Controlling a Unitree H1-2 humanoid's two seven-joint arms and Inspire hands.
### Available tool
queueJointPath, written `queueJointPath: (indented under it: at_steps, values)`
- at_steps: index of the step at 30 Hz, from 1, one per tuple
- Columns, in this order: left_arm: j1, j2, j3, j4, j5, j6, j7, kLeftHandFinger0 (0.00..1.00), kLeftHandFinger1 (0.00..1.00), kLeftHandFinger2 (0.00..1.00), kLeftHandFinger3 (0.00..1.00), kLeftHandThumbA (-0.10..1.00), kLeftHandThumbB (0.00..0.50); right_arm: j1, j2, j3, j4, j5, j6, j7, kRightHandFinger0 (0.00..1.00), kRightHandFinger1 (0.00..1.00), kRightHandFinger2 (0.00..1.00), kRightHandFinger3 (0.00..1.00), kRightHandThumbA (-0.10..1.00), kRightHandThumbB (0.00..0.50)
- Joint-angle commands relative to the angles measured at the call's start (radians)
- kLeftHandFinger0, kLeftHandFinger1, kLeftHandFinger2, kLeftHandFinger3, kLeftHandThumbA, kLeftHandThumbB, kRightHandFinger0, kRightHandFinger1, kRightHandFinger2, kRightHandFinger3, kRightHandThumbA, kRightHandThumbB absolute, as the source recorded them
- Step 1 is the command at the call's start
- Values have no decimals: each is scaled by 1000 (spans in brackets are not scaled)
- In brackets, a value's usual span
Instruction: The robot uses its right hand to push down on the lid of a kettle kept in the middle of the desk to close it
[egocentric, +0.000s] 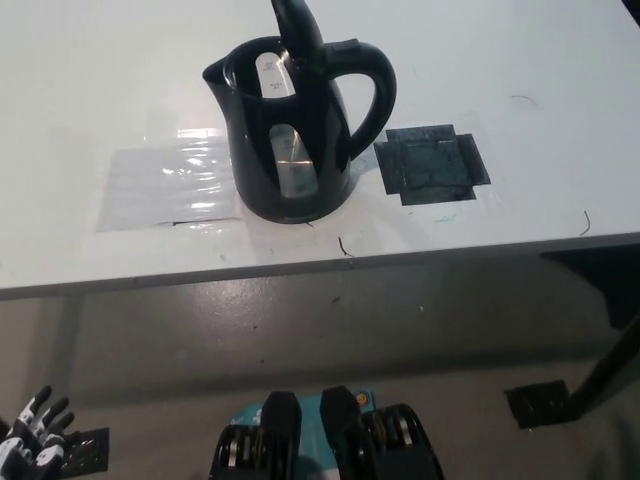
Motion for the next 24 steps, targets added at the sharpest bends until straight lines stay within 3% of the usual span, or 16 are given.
queueJointPath:
  at_steps: [1, 4, 6, 9, 11, 15, 19, 21, 24]
  values:
    - [12, 25, 10, -27, -44, 15, -29, 1000, 1000, 1000, 1000, 191, 239, -303, -62, 75, -74, -156, 261, 80, 1000, 1000, 1000, 1000, 126, 115]
    - [10, 19, 8, -14, -37, 0, -28, 1000, 1000, 1000, 1000, 182, 233, -532, -59, 125, 44, -184, 360, 96, 1000, 1000, 1000, 1000, 167, 155]
    - [11, 14, 8, -10, -38, -2, -27, 1000, 1000, 1000, 1000, 187, 240, -629, -32, 141, 127, -207, 360, 100, 1000, 1000, 1000, 1000, 144, 158]
    - [11, 16, 7, -6, -39, -6, -32, 999, 1000, 1000, 1000, 198, 248, -720, 3, 154, 227, -219, 360, 95, 1000, 1000, 1000, 1000, 114, 131]
    - [13, 15, 1, -11, -33, -3, -31, 1000, 1000, 1000, 1000, 210, 242, -822, 52, 151, 403, -198, 360, 54, 1000, 1000, 1000, 1000, 180, 74]
    - [14, 14, -3, -11, -29, -9, -33, 1000, 1000, 1000, 1000, 218, 242, -912, 85, 153, 580, -161, 360, 8, 1000, 1000, 1000, 1000, 232, 81]
    - [25, 7, -8, -19, -29, -6, -33, 1000, 1000, 1000, 1000, 216, 245, -986, 128, 126, 738, -105, 323, -14, 1000, 1000, 1000, 1000, 200, 62]
    - [30, 7, -14, -23, -27, -7, -36, 1000, 1000, 1000, 1000, 219, 241, -1044, 157, 119, 863, -95, 271, -30, 1000, 1000, 1000, 1000, 206, 20]
    - [38, 1, -19, -27, -29, -7, -36, 1000, 1000, 1000, 1000, 205, 237, -1098, 179, 113, 982, -102, 218, -57, 1000, 1000, 1000, 1000, 263, 21]
